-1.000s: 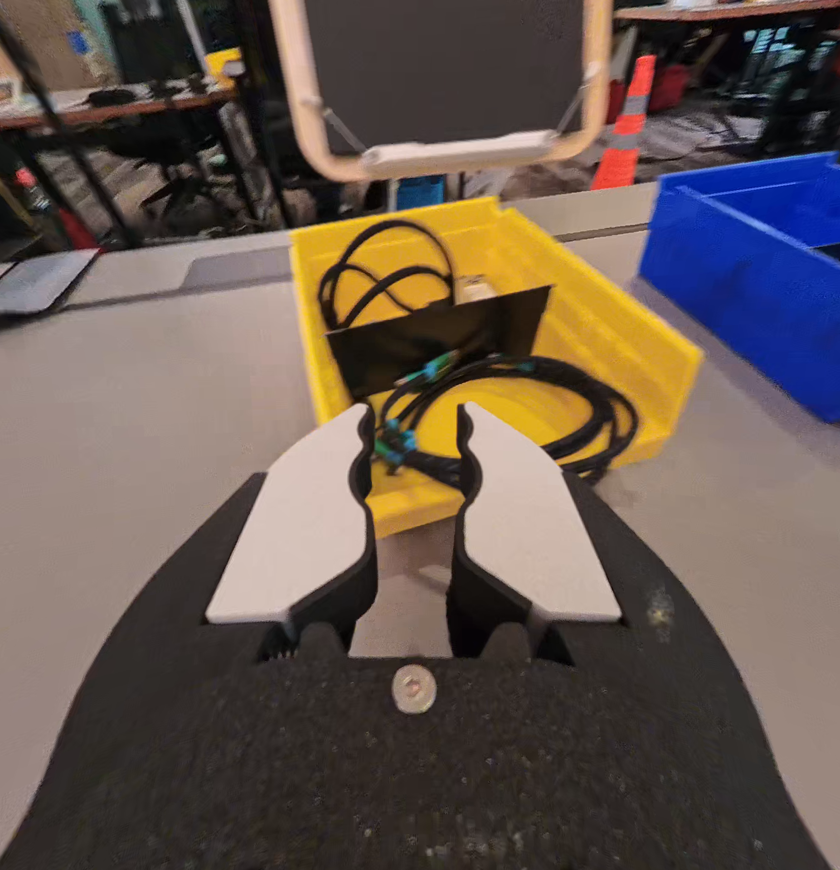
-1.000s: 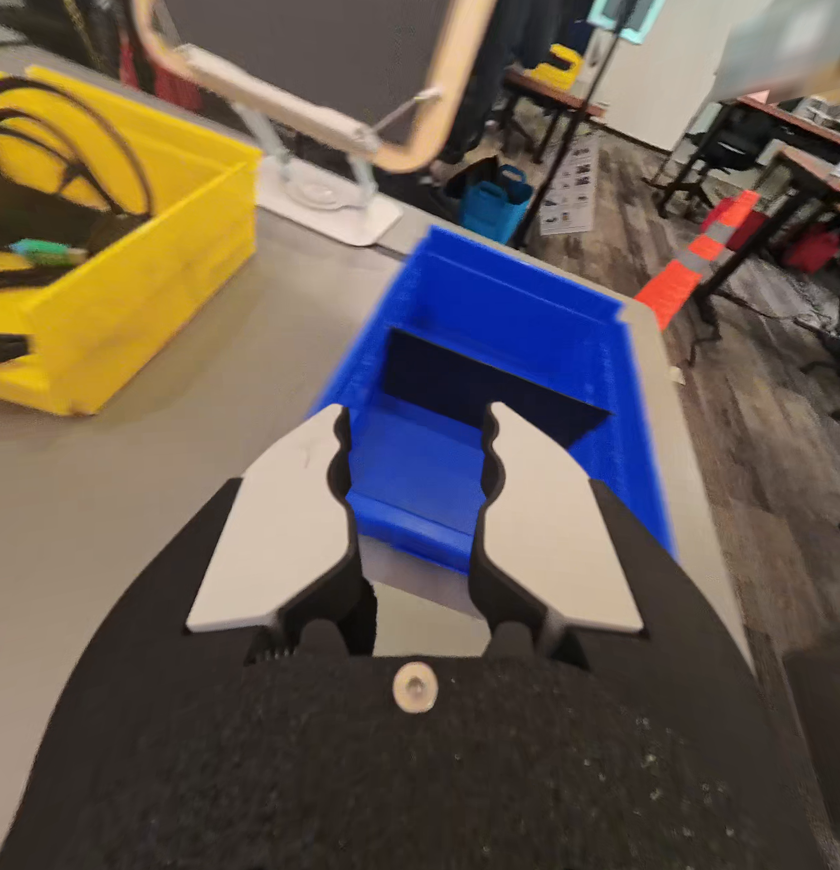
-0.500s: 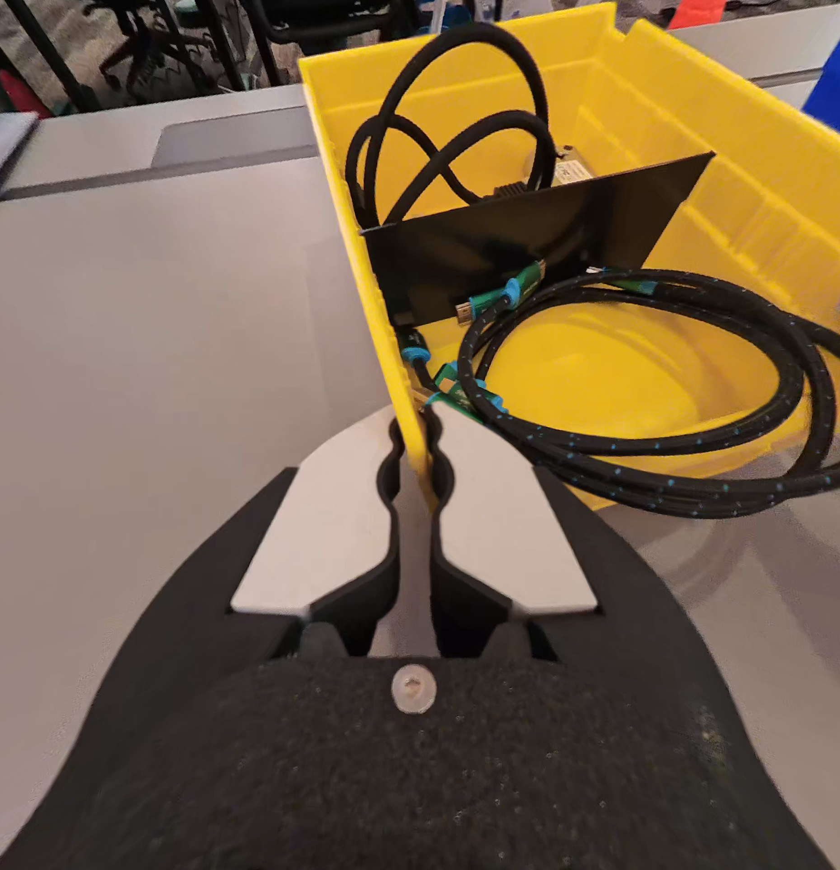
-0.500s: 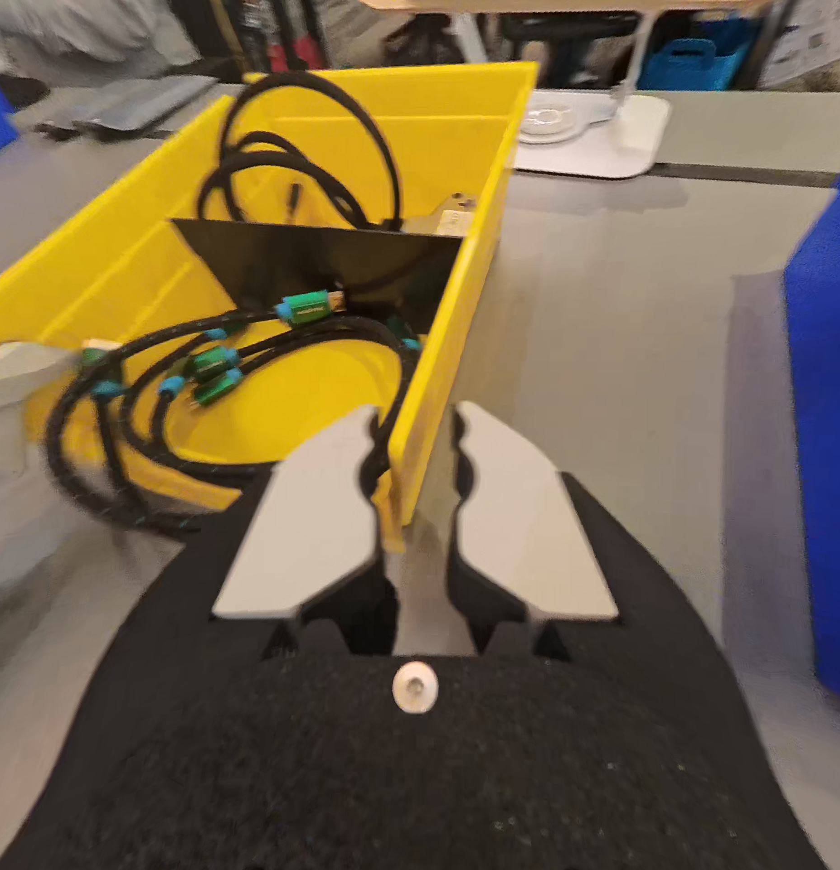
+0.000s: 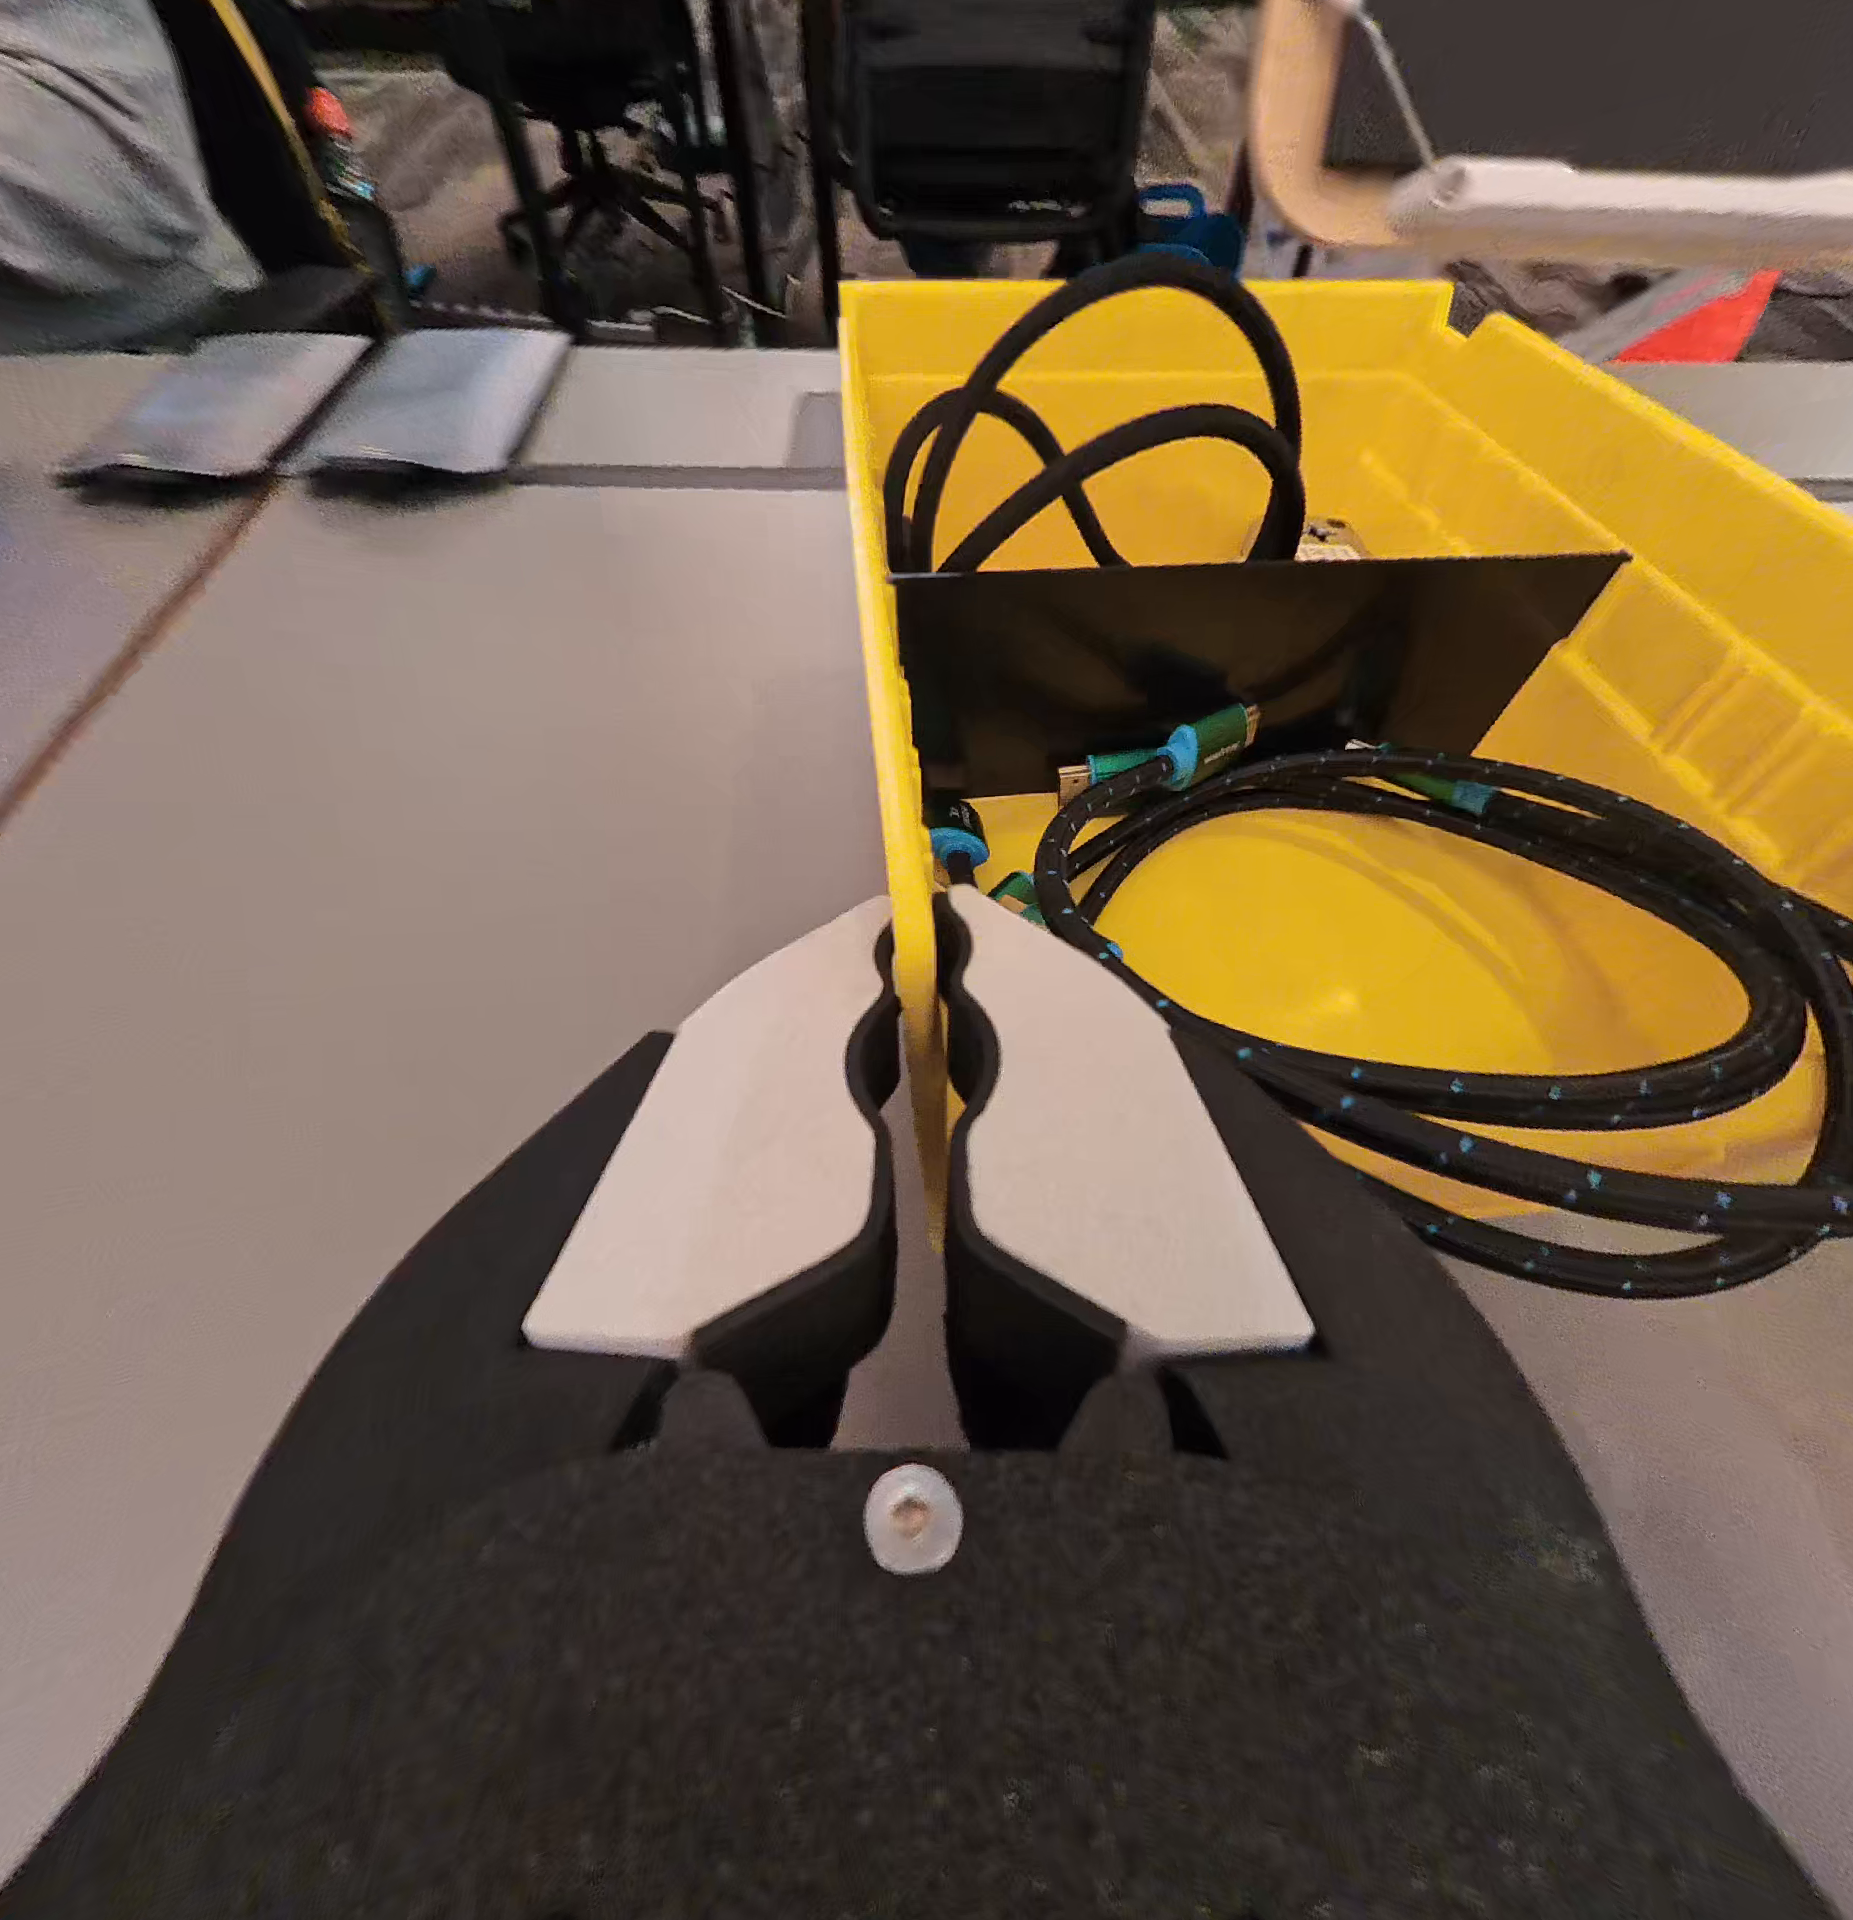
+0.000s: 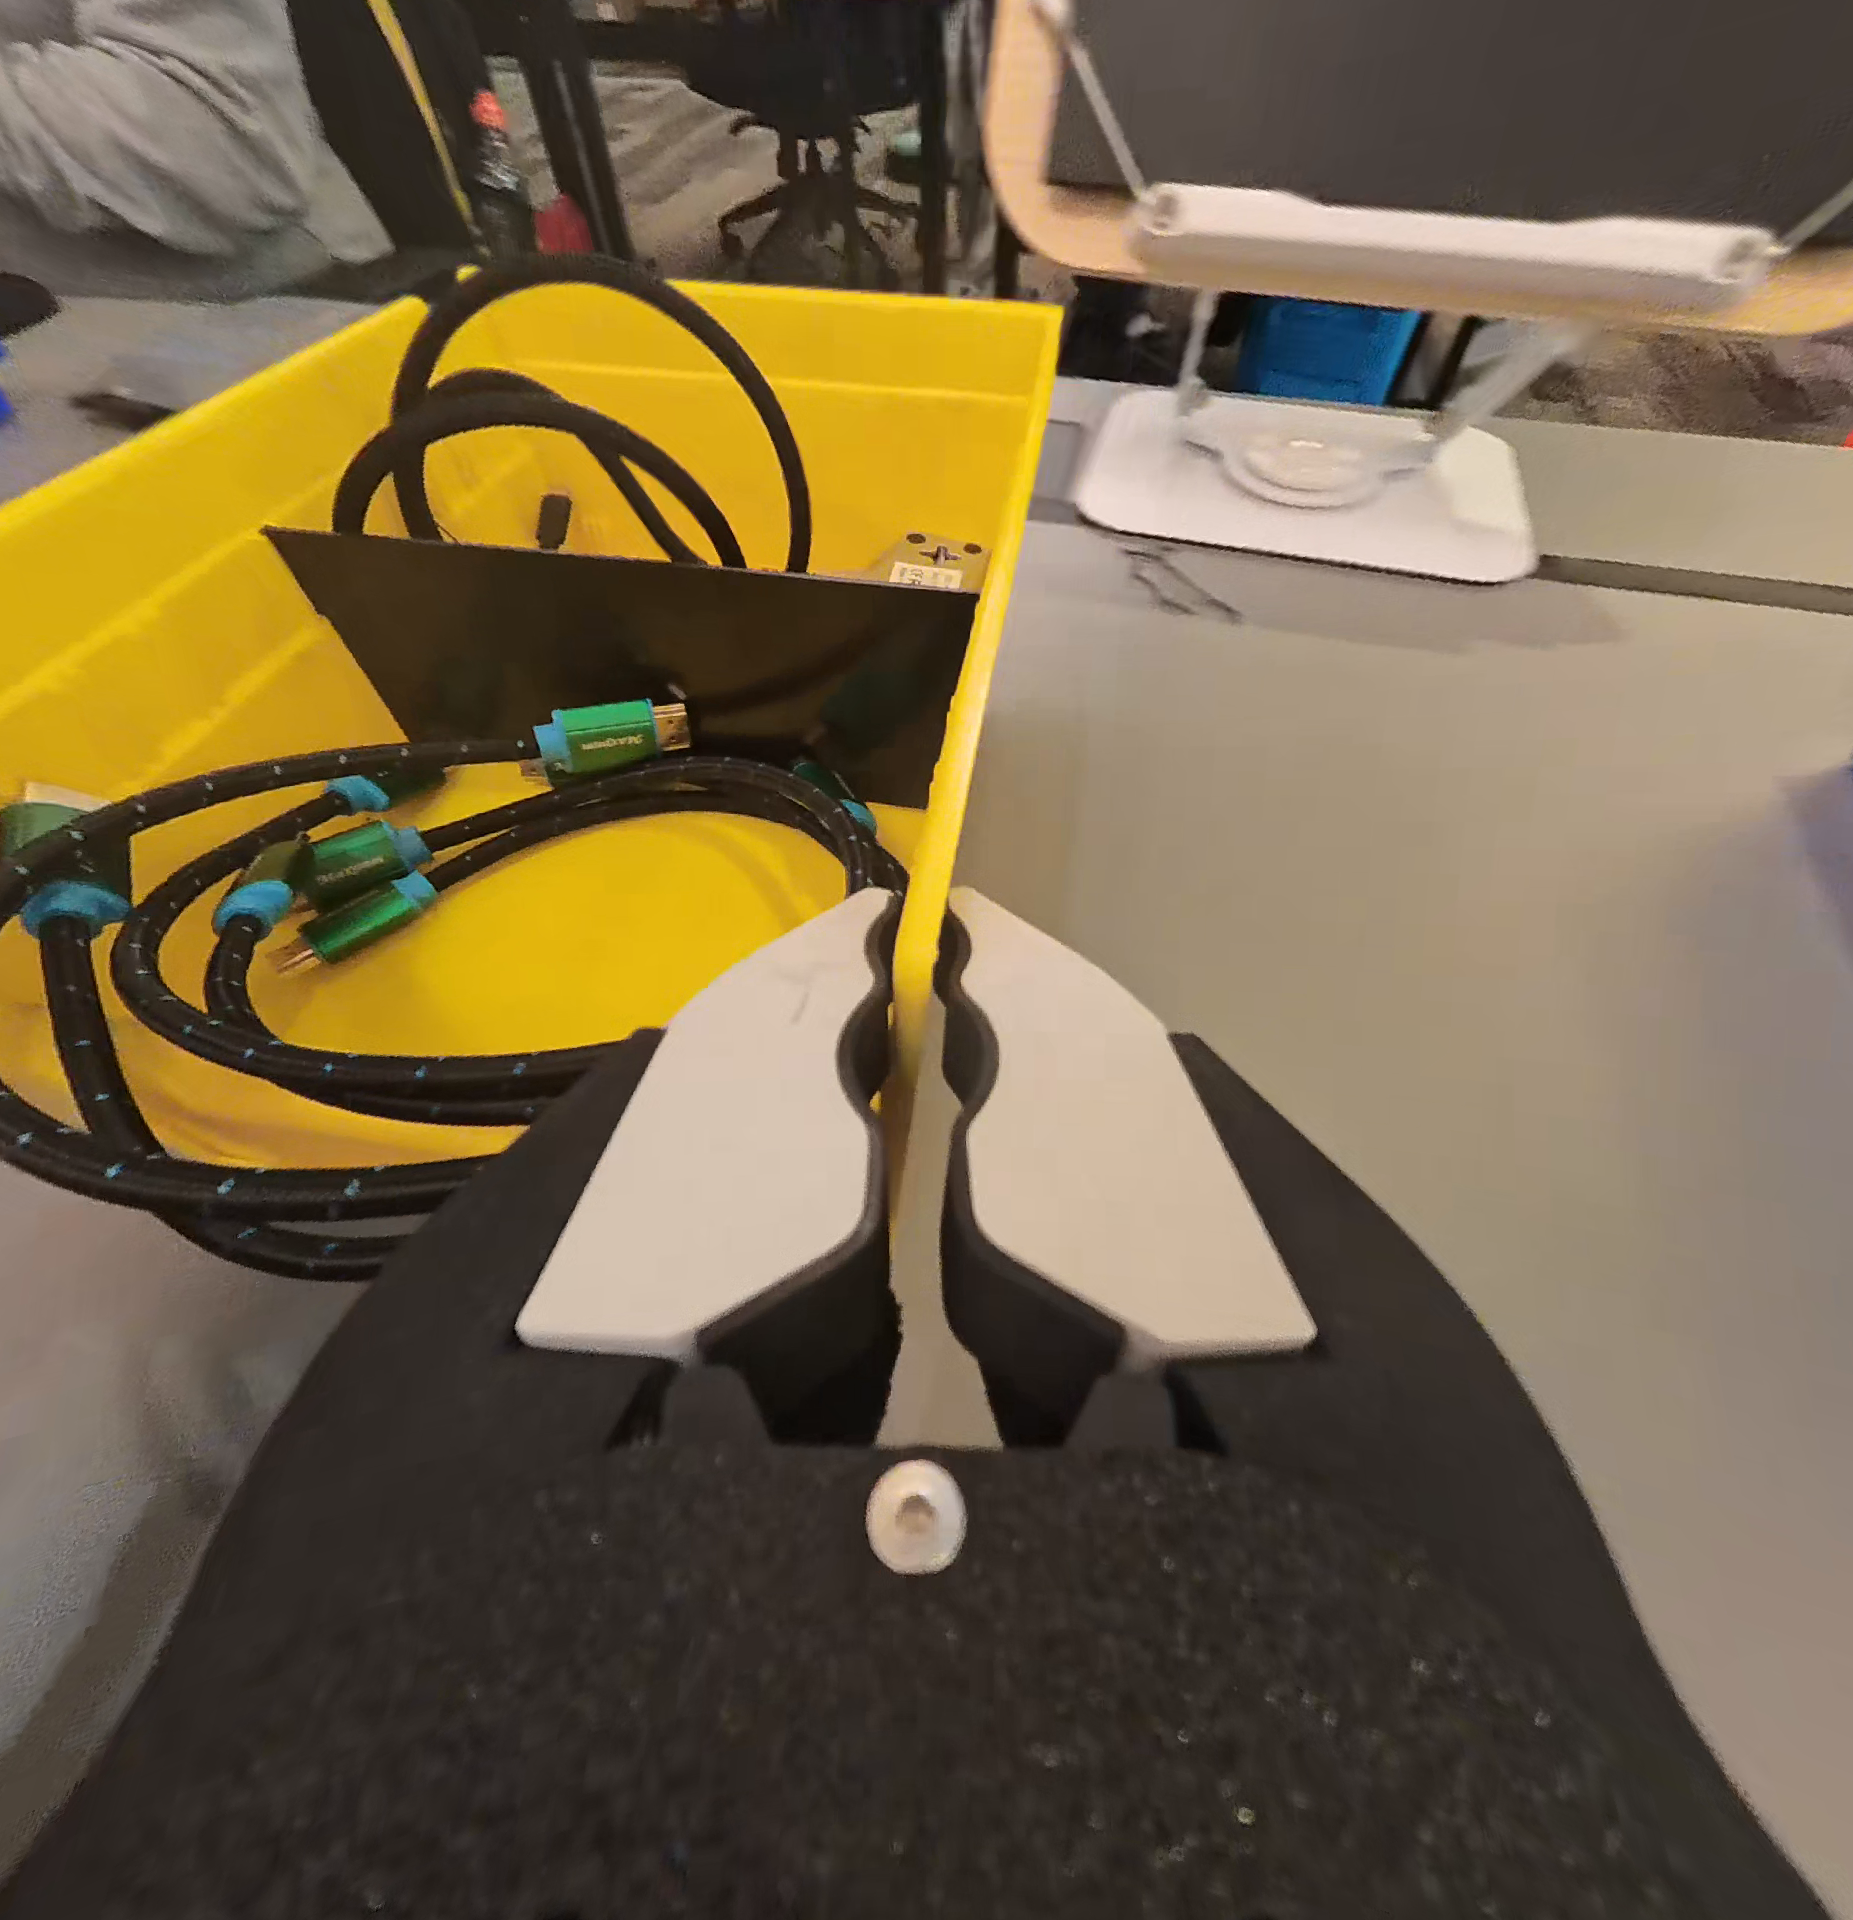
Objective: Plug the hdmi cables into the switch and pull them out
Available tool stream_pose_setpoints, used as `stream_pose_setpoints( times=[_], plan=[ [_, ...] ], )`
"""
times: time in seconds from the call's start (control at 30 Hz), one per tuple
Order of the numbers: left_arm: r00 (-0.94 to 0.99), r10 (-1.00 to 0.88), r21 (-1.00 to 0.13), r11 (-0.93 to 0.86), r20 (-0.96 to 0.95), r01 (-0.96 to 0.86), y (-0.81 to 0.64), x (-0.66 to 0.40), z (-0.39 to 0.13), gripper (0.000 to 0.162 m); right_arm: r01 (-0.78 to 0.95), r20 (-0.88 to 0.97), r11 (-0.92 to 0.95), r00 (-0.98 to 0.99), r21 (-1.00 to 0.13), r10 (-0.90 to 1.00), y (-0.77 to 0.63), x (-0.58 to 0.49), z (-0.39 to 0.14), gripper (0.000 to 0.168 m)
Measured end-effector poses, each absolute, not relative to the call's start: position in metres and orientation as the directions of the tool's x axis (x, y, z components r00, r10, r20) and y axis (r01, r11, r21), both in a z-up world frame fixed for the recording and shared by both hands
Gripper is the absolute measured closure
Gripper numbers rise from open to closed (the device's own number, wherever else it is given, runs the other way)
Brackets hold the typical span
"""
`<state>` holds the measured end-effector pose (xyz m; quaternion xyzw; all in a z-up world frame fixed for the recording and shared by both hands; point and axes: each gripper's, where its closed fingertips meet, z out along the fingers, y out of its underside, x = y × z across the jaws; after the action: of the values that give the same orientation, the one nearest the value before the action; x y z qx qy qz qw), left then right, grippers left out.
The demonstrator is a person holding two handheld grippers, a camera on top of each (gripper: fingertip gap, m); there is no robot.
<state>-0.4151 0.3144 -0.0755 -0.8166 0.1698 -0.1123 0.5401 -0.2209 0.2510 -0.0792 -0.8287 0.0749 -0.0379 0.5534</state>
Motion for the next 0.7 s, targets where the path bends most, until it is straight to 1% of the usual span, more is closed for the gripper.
stream_pose_setpoints(
  times=[0.13,0.23,0.3,0.33,0.4,0.43,0.5,0.57,0.6,0.63,0.7],
  plan=[
    [0.922,-0.386,-0.914,-0.359,-0.039,-0.189,0.338,-0.474,-0.079,0.16,-0.055,-0.007,-0.377,0.992,-0.924,-0.129,0.273,-0.284,-0.088,0.163],
    [0.921,-0.389,-0.901,-0.402,0.008,-0.162,0.358,-0.501,-0.107,0.159,-0.073,-0.039,-0.368,0.994,-0.927,-0.1,0.284,-0.317,-0.107,0.16],
    [0.909,-0.398,-0.898,-0.434,0.125,-0.066,0.363,-0.507,-0.122,0.16,-0.024,0.008,-0.396,0.997,-0.918,-0.08,0.285,-0.328,-0.122,0.158],
    [0.892,-0.406,-0.895,-0.446,0.199,-0.004,0.363,-0.507,-0.124,0.159,-0.022,0.002,-0.366,0.998,-0.93,-0.067,0.285,-0.33,-0.122,0.157],
    [0.857,-0.411,-0.877,-0.472,0.31,0.091,0.361,-0.506,-0.122,0.155,-0.057,-0.057,-0.36,0.998,-0.931,-0.012,0.284,-0.334,-0.121,0.155],
    [0.847,-0.41,-0.873,-0.474,0.337,0.117,0.36,-0.507,-0.119,0.154,-0.061,-0.083,-0.379,0.996,-0.923,0.041,0.282,-0.337,-0.121,0.153],
    [0.838,-0.424,-0.887,-0.441,0.344,0.141,0.354,-0.512,-0.108,0.14,-0.085,-0.176,-0.385,0.962,-0.919,0.208,0.27,-0.342,-0.107,0.146],
    [0.839,-0.436,-0.908,-0.394,0.324,0.146,0.346,-0.521,-0.093,0.134,-0.17,-0.253,-0.278,0.921,-0.945,0.297,0.253,-0.323,-0.072,0.146],
    [0.839,-0.445,-0.921,-0.357,0.312,0.153,0.341,-0.525,-0.082,0.132,-0.191,-0.265,-0.237,0.903,-0.953,0.338,0.243,-0.309,-0.057,0.145],
    [0.84,-0.453,-0.935,-0.317,0.299,0.162,0.335,-0.528,-0.069,0.13,-0.19,-0.26,-0.212,0.889,-0.959,0.377,0.233,-0.293,-0.045,0.14],
    [0.842,-0.469,-0.955,-0.243,0.267,0.167,0.321,-0.527,-0.042,0.13,-0.139,-0.213,-0.2,0.883,-0.97,0.419,0.213,-0.255,-0.037,0.13]
  ],
)
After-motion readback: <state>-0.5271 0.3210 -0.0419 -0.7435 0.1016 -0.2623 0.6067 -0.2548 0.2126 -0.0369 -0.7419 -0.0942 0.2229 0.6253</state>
